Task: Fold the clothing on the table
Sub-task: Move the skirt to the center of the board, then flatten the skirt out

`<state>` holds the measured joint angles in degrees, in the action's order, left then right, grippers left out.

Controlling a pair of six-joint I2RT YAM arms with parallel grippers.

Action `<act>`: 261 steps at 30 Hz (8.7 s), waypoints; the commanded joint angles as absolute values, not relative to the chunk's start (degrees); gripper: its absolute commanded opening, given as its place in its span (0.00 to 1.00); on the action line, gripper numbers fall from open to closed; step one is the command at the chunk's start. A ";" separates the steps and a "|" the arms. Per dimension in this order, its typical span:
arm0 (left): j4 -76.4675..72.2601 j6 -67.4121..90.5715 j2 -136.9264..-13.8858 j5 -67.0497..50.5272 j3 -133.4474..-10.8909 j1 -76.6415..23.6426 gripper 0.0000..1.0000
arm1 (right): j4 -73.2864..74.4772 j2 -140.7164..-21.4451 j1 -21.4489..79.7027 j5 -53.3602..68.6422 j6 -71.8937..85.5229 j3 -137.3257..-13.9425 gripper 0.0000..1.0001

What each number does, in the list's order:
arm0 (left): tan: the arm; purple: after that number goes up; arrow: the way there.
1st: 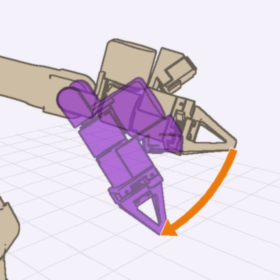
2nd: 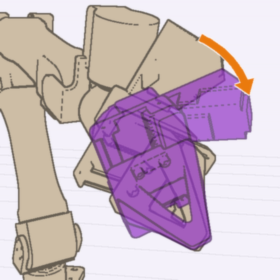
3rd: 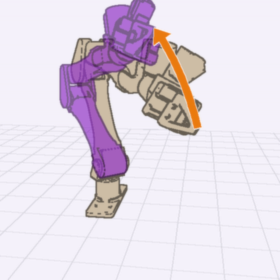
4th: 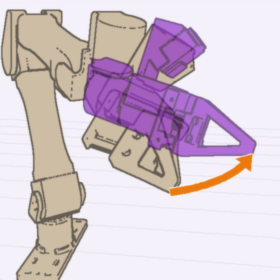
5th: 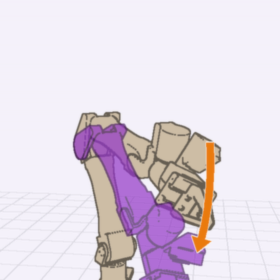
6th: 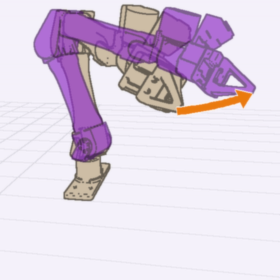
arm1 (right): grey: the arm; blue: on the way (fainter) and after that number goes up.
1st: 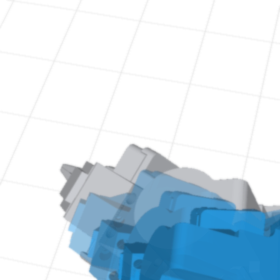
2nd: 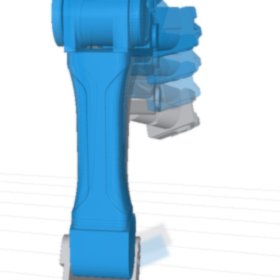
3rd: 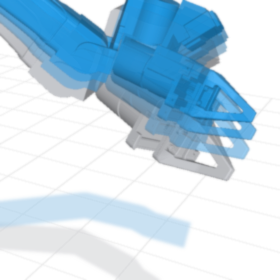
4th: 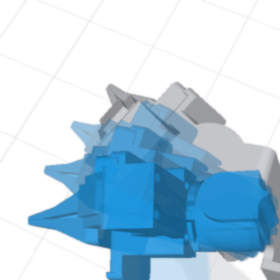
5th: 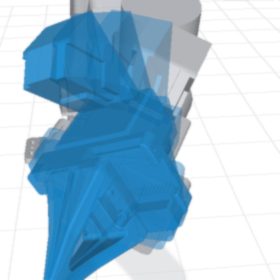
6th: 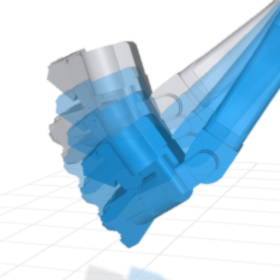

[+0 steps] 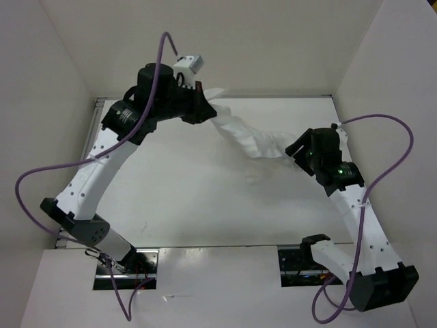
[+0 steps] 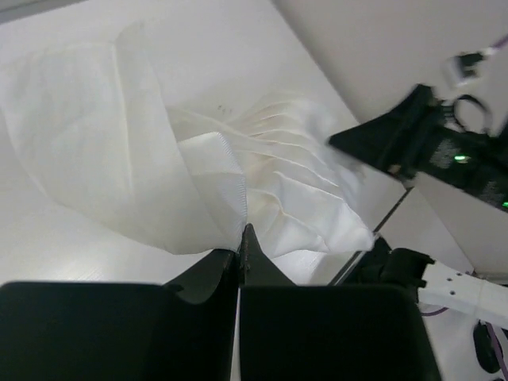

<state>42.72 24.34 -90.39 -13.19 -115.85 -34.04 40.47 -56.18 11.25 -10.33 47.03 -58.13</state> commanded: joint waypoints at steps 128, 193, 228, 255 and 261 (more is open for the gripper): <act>36.56 40.96 -96.76 -7.29 -55.19 -24.08 0.00 | 43.51 -92.18 14.67 16.69 28.48 -61.50 0.31; 17.93 42.89 -112.50 -19.60 -70.84 -12.57 0.00 | 45.09 -86.91 8.18 5.52 38.85 -62.94 0.53; 20.83 40.61 -108.72 -19.59 -68.20 -12.57 0.00 | 35.32 -103.63 18.63 11.27 44.03 -59.58 0.00; 28.79 30.42 -82.74 -33.47 -79.90 -6.77 0.00 | 54.56 -70.00 8.78 10.33 29.28 -83.14 0.00; 33.49 30.66 -64.01 -39.01 -78.84 -8.17 0.00 | 60.12 -55.66 9.93 22.22 26.37 -88.58 0.00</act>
